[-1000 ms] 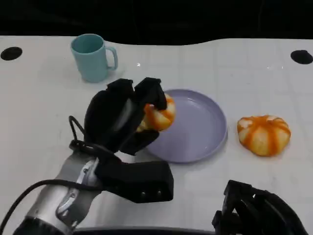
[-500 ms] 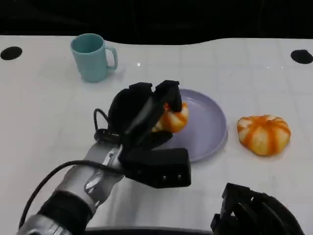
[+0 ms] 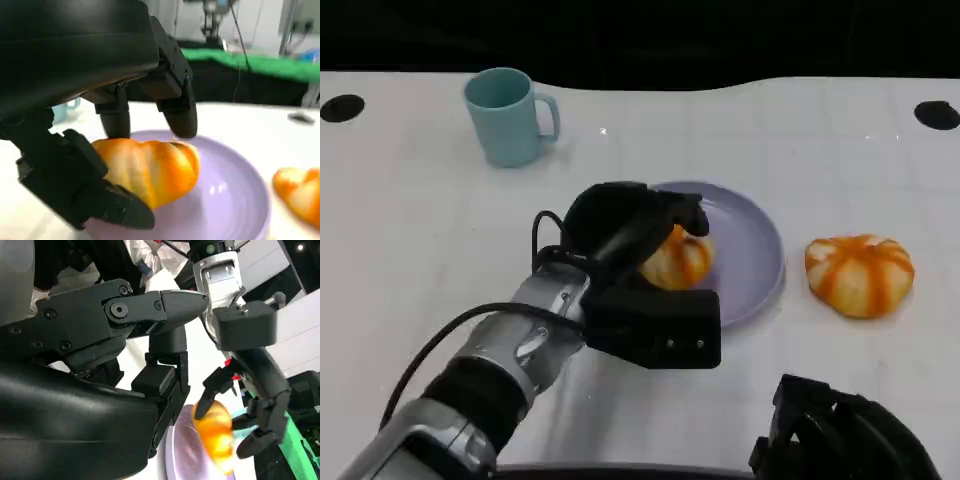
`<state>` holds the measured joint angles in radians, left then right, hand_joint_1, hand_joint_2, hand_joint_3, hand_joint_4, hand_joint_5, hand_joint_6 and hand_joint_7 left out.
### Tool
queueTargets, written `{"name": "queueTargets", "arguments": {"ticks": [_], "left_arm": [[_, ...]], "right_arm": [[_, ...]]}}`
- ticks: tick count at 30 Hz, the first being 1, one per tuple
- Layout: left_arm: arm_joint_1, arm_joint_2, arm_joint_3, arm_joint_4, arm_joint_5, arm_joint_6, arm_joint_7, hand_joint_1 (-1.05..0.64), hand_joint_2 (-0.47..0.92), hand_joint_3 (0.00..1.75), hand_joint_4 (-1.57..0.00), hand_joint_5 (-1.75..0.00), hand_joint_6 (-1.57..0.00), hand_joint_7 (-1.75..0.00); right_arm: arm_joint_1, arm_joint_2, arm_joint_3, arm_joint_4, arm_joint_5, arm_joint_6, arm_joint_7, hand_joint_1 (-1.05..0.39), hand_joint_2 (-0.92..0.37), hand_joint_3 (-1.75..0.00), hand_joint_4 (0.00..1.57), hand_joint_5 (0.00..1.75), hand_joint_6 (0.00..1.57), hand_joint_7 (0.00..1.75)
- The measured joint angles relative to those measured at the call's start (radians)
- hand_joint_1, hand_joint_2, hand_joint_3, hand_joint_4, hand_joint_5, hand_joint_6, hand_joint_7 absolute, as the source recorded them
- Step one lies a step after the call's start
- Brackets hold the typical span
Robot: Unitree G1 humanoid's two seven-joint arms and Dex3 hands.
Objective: Grasp the bread from the table and place it into the plate.
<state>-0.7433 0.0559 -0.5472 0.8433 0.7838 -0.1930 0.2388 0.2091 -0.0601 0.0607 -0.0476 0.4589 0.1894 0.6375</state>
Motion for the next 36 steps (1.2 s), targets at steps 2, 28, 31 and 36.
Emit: {"name": "queueTargets", "arguments": {"ticks": [2, 28, 31, 36], "left_arm": [[0.0, 0.007, -0.002, -0.024, -0.001, 0.021, -0.047, -0.74, 0.92, 0.24, -0.23, -0.5, -0.31, 0.0], [0.271, 0.152, 0.111, -0.537, -0.129, -0.023, -0.154, -0.62, 0.92, 0.15, -0.52, -0.65, -0.54, -0.13], [0.345, 0.152, 0.15, -0.588, -0.181, -0.072, -0.141, -0.59, 0.92, 0.17, -0.6, -0.87, -0.65, -0.16], [0.446, 0.152, 0.221, -0.635, -0.325, -0.181, -0.145, -0.48, 0.92, 0.13, -0.62, -1.45, -0.6, -0.71]], "right_arm": [[0.0, 0.0, 0.0, 0.0, 0.0, 0.0, 0.0, -0.71, -0.92, -0.25, 0.86, 1.62, 0.77, 1.39], [-0.003, 0.0, -0.001, 0.01, 0.007, -0.011, 0.009, -0.7, -0.92, -0.25, 0.87, 1.6, 0.77, 1.37], [-0.003, 0.0, -0.001, 0.01, 0.007, -0.01, 0.009, -0.71, -0.92, -0.25, 0.87, 1.6, 0.77, 1.37], [-0.001, -0.001, 0.0, 0.003, 0.007, -0.007, 0.008, -0.71, -0.92, -0.25, 0.87, 1.6, 0.77, 1.37]]}}
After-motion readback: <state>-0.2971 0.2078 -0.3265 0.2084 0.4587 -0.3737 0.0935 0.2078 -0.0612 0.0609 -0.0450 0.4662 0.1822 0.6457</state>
